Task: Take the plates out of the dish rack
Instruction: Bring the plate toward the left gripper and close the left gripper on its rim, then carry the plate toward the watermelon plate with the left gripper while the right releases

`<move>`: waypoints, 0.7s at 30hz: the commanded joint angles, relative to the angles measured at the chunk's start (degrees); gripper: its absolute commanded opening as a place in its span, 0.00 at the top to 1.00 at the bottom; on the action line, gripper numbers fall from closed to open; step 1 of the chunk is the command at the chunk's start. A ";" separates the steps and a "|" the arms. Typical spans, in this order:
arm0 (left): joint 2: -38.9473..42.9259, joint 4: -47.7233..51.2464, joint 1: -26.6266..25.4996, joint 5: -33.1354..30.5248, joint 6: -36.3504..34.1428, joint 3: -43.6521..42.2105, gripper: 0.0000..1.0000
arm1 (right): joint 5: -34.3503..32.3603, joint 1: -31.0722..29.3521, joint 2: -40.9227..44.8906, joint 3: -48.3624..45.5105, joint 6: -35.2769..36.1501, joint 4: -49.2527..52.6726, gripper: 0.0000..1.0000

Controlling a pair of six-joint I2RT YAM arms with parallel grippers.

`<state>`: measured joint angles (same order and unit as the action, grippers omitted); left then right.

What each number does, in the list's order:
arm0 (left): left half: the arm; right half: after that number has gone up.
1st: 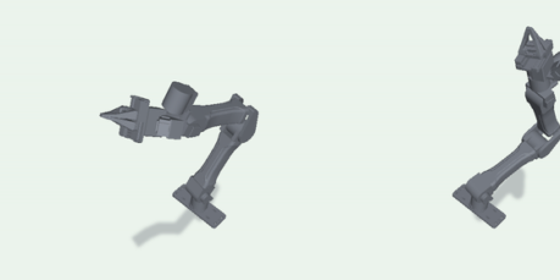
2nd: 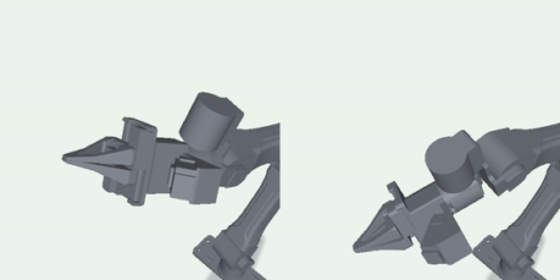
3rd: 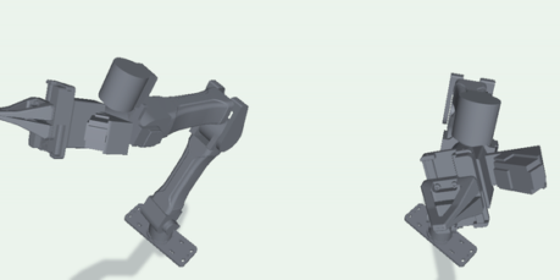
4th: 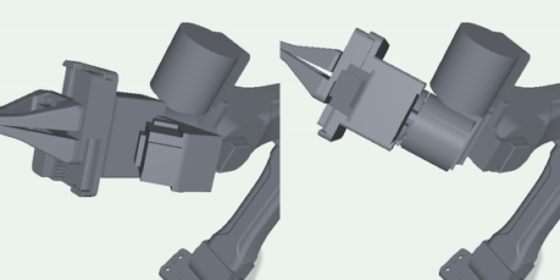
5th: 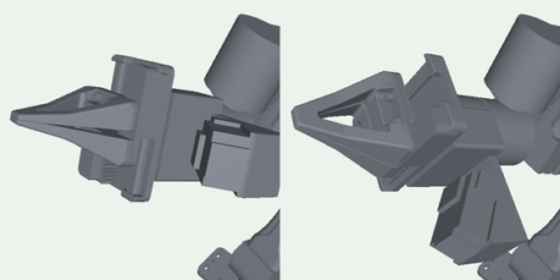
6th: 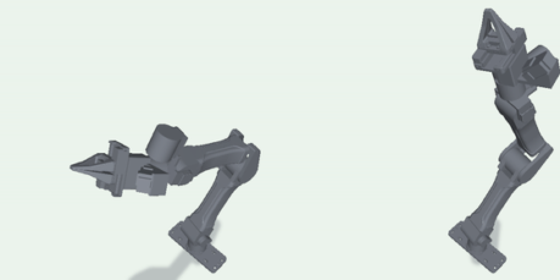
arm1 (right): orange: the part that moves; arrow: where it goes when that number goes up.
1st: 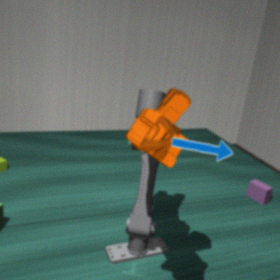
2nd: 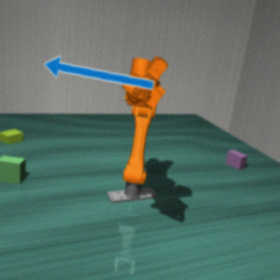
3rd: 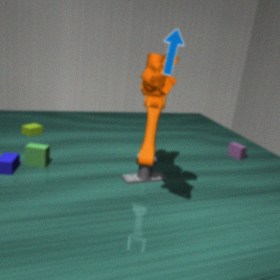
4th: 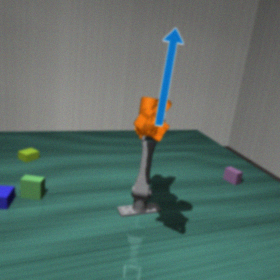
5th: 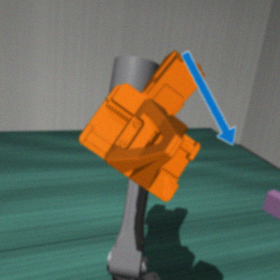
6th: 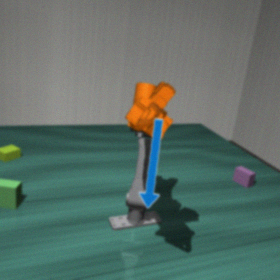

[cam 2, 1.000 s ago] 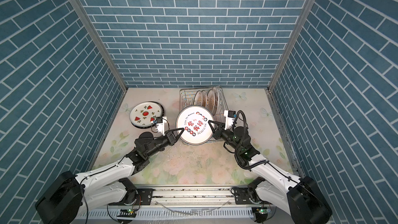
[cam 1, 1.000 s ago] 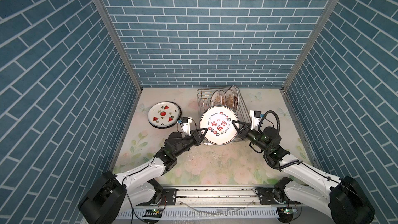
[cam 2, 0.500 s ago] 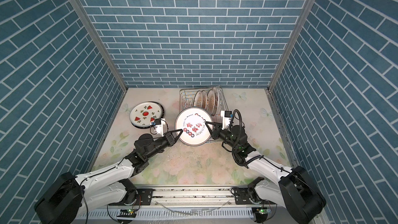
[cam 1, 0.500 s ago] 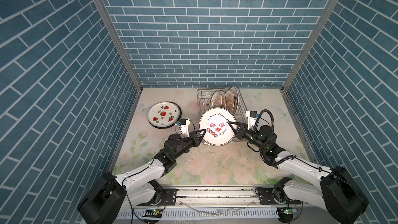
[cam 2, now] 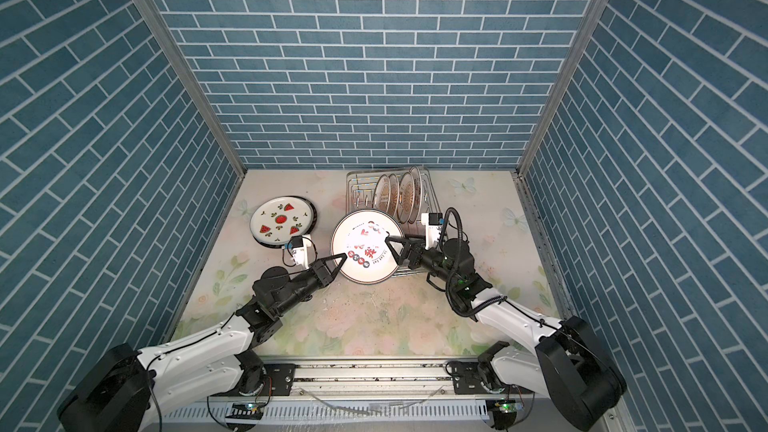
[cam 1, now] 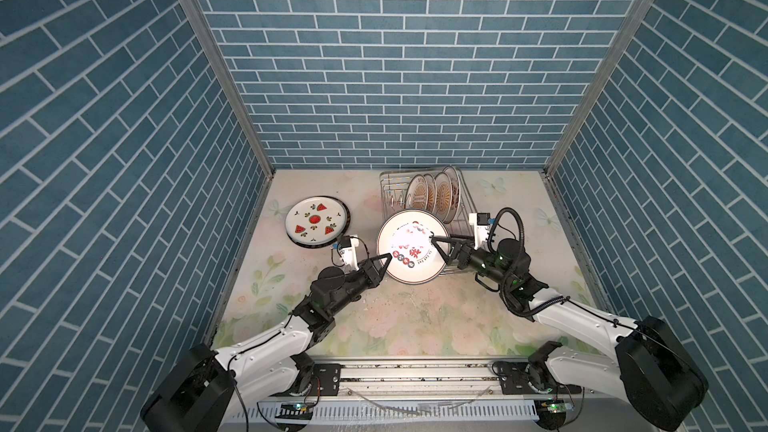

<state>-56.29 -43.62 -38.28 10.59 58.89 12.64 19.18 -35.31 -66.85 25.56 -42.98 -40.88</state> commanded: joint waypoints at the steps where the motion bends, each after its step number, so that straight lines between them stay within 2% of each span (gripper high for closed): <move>1: 3.19 -1.61 -0.21 -2.39 0.82 -0.36 1.00 | -3.26 -0.29 1.49 2.38 1.99 2.89 0.04; 11: 12.53 7.30 -0.31 -10.09 0.63 -2.77 1.00 | -3.20 -0.36 1.56 2.86 3.33 3.46 0.01; 15: 18.01 9.83 -0.46 -12.11 -0.87 -4.01 1.00 | -12.83 -0.89 4.23 3.27 5.27 10.01 0.01; 21: 25.05 19.34 -0.66 -17.04 -0.65 -4.11 1.00 | -22.22 -2.01 8.03 3.83 8.72 16.34 0.02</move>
<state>-33.56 -27.05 -38.68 -2.66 58.63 8.43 4.27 -36.42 -60.42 26.52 -37.85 -28.80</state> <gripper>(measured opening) 0.091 0.986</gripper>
